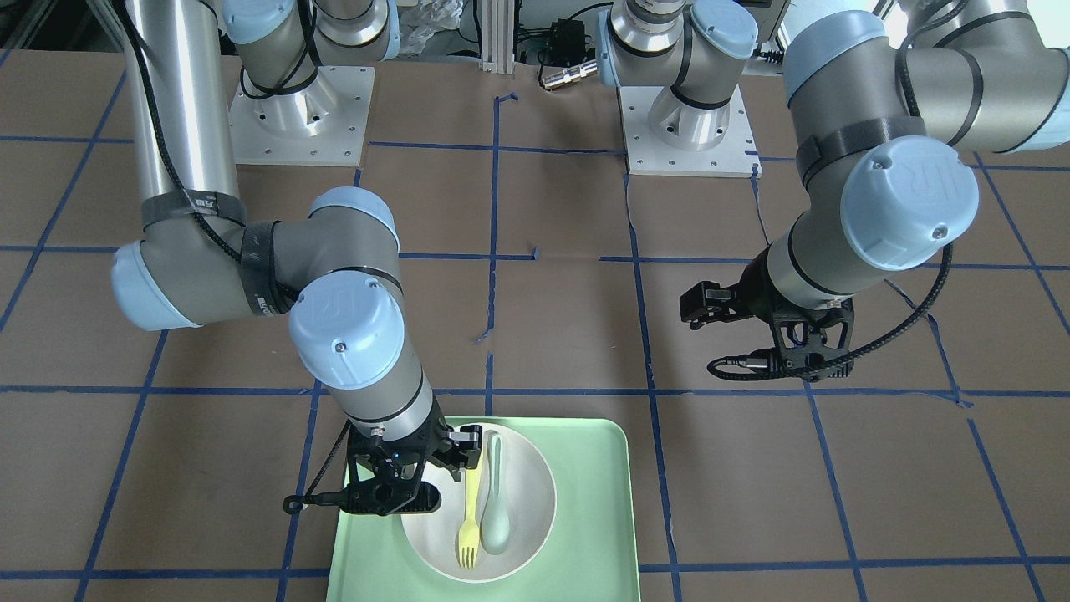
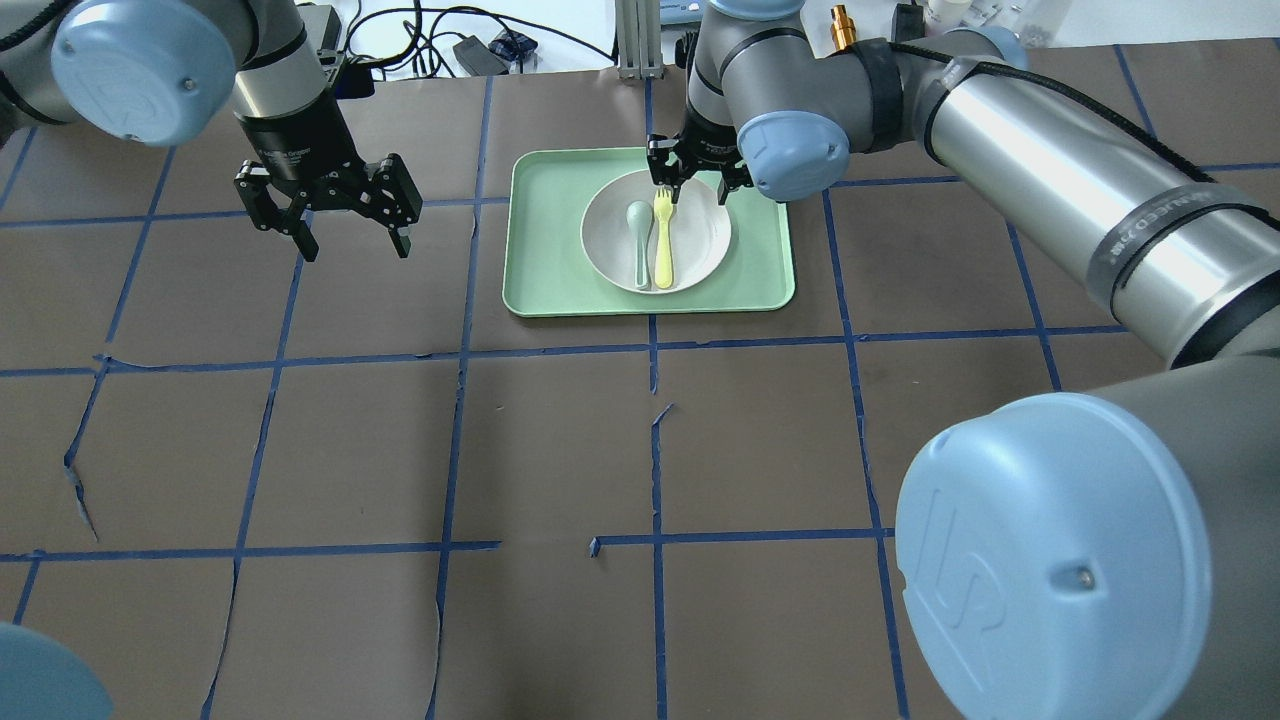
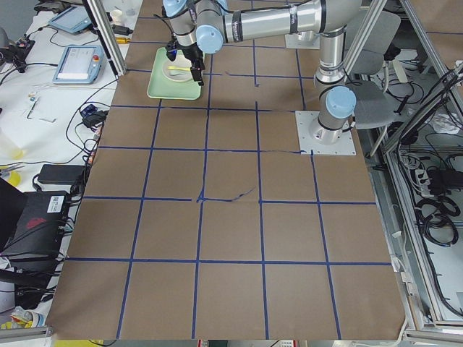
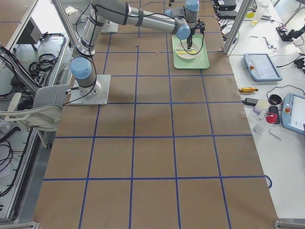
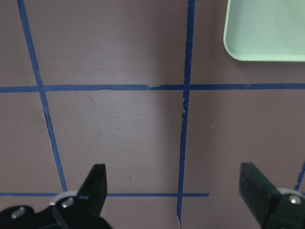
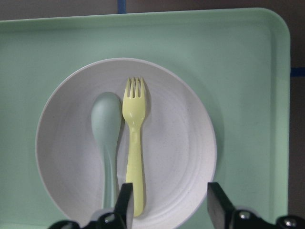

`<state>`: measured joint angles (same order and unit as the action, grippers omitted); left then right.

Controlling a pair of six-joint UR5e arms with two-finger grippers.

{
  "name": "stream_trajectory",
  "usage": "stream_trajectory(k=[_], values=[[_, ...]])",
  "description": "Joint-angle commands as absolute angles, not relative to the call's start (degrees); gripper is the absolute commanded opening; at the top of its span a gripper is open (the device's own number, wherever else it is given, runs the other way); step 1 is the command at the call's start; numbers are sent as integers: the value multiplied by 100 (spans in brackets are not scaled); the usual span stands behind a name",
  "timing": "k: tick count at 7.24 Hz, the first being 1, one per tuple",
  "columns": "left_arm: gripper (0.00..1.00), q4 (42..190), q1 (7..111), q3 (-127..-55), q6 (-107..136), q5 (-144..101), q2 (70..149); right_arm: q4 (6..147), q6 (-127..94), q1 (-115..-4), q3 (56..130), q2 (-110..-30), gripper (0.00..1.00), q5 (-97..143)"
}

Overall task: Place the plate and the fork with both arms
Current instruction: 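Lower the right gripper and grasp the yellow fork on the plate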

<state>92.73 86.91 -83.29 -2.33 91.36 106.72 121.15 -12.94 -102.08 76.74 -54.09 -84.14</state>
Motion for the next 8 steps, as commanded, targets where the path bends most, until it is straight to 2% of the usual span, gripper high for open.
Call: stream_trajectory(k=[1,8], values=[[100,9255,8718,-8455,-229,9132,10635,12479,-1274,-10248,7646,-5011,61,-8341],[100,9246,8745,-8640,-193,9123,10608,12437,-1336,-10415,7646,-4702,56,-8350]])
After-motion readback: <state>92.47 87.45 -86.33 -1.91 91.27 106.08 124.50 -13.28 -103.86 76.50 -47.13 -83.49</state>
